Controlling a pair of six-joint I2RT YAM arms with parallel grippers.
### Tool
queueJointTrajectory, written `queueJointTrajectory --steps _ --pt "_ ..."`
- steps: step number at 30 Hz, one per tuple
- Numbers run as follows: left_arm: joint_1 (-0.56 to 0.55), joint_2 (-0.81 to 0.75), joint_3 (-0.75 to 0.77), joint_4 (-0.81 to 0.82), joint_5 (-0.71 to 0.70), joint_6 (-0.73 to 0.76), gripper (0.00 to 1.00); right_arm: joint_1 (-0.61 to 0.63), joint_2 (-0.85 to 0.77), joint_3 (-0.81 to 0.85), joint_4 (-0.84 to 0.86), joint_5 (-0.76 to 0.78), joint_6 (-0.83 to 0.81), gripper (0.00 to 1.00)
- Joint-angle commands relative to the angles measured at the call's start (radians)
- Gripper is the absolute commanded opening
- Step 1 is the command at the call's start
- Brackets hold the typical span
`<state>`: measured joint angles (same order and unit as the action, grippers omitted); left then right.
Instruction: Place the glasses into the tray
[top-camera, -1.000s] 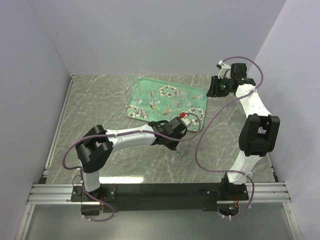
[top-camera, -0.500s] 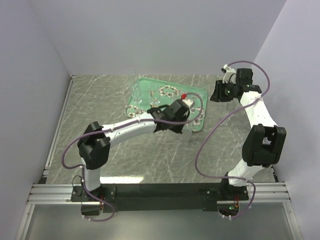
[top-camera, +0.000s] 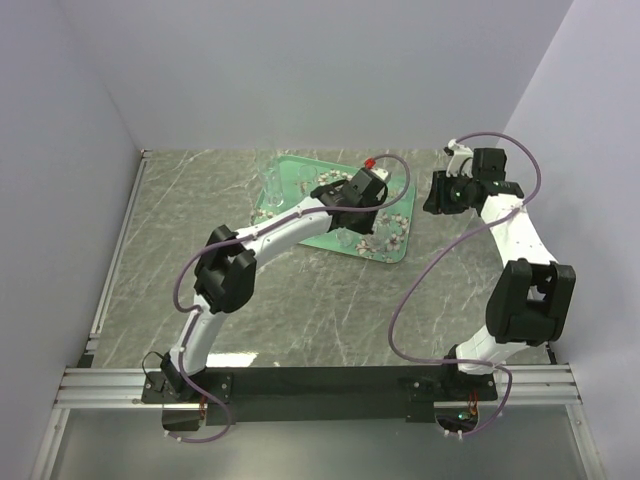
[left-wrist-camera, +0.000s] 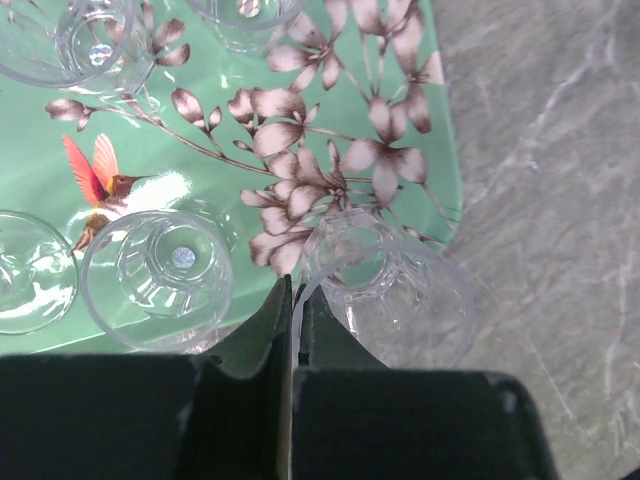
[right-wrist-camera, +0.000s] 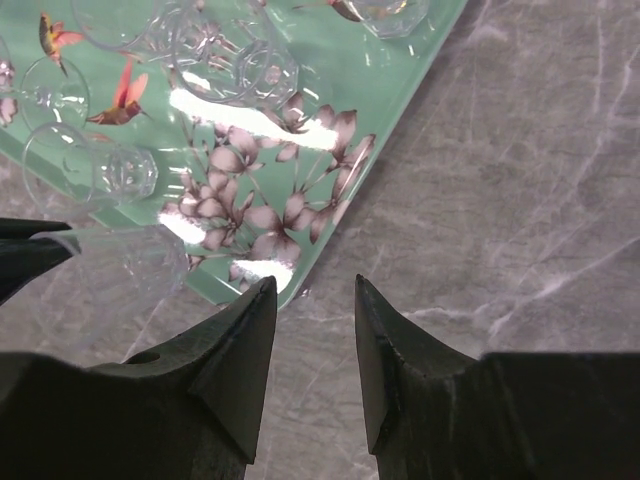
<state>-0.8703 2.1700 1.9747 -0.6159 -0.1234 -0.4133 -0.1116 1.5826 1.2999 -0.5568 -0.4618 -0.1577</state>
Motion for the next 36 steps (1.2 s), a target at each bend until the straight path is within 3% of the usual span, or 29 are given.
queueJointTrajectory --steps 1,8,26,29,33,36 --pt "0.005 0.016 0.068 -0.001 -0.019 -0.001 0.00 -0.007 -0.067 -0.031 0.061 0.032 -0.005 0.45" --pt "0.016 0.076 0.141 0.013 -0.064 -0.007 0.01 -0.011 -0.090 -0.071 0.080 0.035 -0.008 0.44" --pt "0.016 0.165 0.168 0.008 -0.074 -0.004 0.20 -0.022 -0.090 -0.067 0.063 0.029 -0.014 0.44" --pt "0.016 0.166 0.168 0.016 -0.082 -0.005 0.28 -0.025 -0.095 -0.064 0.054 0.034 -0.022 0.45" --pt "0.016 0.156 0.173 0.024 -0.085 -0.012 0.47 -0.028 -0.105 -0.057 0.043 0.035 -0.034 0.45" --pt "0.016 0.130 0.184 0.025 -0.082 -0.018 0.53 -0.028 -0.119 -0.051 0.037 0.037 -0.043 0.45"
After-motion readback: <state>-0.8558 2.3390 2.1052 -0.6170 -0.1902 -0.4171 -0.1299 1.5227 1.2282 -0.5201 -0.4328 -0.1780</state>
